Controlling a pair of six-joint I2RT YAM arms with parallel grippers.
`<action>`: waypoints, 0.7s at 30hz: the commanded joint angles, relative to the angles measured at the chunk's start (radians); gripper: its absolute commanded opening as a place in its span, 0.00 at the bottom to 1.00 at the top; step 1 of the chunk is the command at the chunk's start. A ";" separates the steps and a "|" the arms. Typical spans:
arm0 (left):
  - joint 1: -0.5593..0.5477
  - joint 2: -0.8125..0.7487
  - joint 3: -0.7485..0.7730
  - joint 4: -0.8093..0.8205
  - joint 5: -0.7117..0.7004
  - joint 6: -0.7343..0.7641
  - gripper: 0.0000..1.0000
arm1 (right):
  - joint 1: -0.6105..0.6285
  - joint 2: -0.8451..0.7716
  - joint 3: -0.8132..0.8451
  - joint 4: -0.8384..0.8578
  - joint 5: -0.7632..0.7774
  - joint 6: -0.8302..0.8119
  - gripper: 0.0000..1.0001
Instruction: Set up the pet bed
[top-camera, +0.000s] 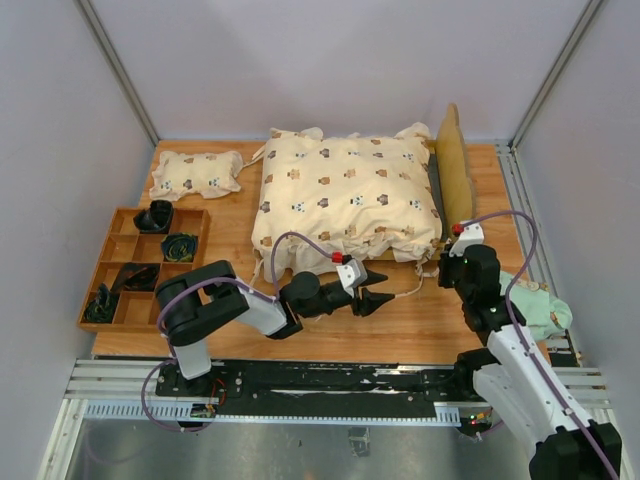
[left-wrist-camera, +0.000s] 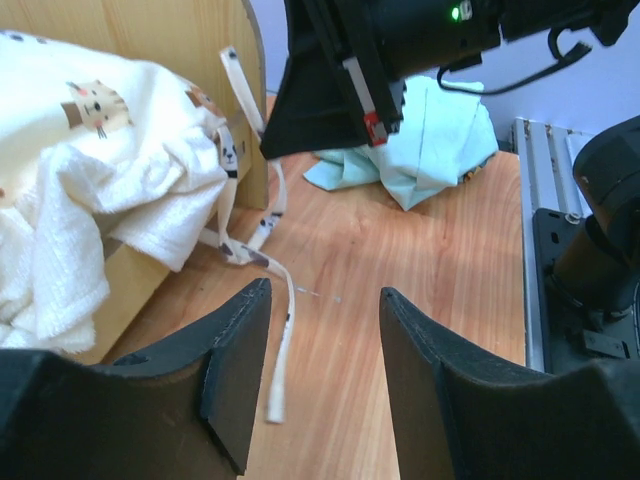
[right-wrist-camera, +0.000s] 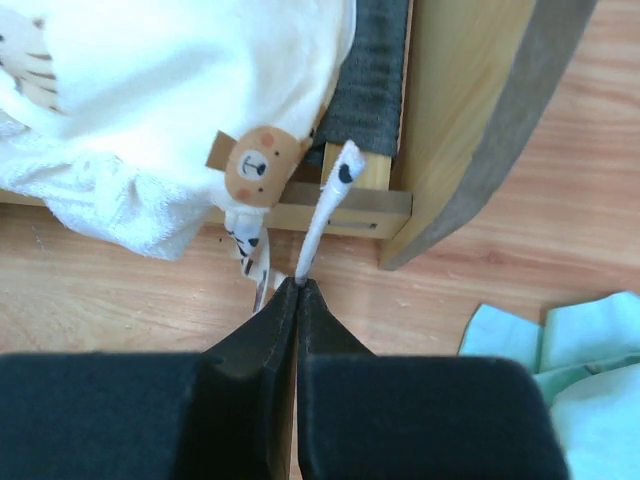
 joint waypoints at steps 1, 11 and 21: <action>0.009 0.011 0.033 -0.048 0.014 -0.077 0.51 | 0.000 0.010 0.054 -0.025 -0.052 -0.200 0.00; 0.009 0.217 0.289 -0.090 -0.040 0.002 0.47 | 0.001 0.031 0.013 0.038 -0.078 -0.216 0.00; 0.007 0.403 0.431 -0.062 -0.169 0.043 0.45 | 0.001 -0.009 -0.053 0.106 -0.064 -0.239 0.00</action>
